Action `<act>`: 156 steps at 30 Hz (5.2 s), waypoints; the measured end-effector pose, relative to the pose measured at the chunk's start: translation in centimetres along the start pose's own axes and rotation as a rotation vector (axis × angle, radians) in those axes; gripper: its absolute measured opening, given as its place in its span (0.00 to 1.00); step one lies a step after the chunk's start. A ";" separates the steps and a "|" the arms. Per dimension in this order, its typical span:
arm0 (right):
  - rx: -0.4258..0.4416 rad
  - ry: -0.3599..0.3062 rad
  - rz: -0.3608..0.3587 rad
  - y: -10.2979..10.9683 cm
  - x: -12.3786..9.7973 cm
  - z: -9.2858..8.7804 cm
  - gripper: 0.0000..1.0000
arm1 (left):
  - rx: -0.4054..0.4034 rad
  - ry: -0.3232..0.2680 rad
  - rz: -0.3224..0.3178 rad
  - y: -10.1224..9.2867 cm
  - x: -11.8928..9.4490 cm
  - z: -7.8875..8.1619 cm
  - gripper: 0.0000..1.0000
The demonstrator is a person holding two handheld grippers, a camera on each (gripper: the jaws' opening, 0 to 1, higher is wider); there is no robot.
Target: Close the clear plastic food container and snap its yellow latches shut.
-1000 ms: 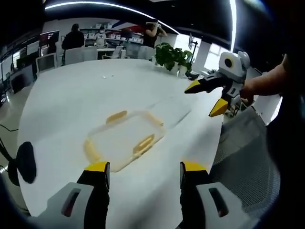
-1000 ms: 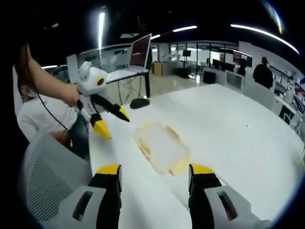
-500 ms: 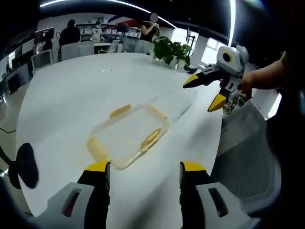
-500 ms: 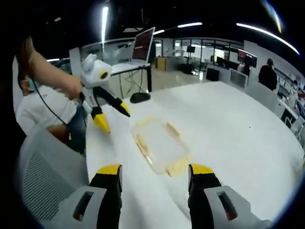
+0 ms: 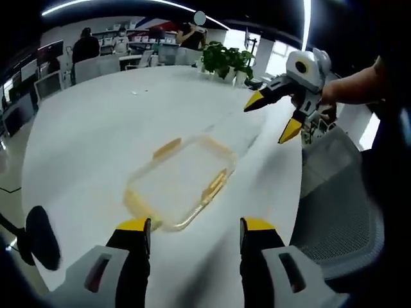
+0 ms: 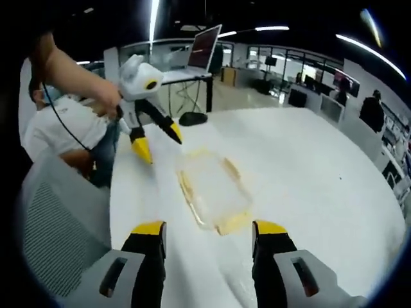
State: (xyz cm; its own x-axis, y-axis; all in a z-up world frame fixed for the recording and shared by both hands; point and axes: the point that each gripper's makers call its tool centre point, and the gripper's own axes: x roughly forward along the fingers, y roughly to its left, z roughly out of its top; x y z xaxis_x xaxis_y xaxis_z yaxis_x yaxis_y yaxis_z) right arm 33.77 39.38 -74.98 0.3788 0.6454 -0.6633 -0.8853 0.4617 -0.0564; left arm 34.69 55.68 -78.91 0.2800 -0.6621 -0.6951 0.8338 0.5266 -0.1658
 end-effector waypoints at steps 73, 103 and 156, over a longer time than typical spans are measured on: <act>-0.192 0.265 0.154 -2.3 5.6 -2.3 0.47 | 0.467 0.348 -0.063 6.0 2.5 -0.9 0.60; -0.268 0.423 0.236 -2.4 7.4 -4.4 0.46 | 0.520 0.422 -0.137 6.4 3.0 -1.7 0.58; -0.280 0.521 0.231 -3.0 8.5 -4.6 0.38 | 0.614 0.453 -0.189 6.1 3.6 -1.3 0.39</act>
State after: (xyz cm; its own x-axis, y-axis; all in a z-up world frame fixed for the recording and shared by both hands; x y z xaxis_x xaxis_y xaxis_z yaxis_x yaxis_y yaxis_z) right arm 38.39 40.70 -83.83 0.0507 0.2955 -0.9540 -0.9922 0.1236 -0.0144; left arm 40.19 57.25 -83.34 -0.0040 -0.3593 -0.9332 0.9986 -0.0500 0.0150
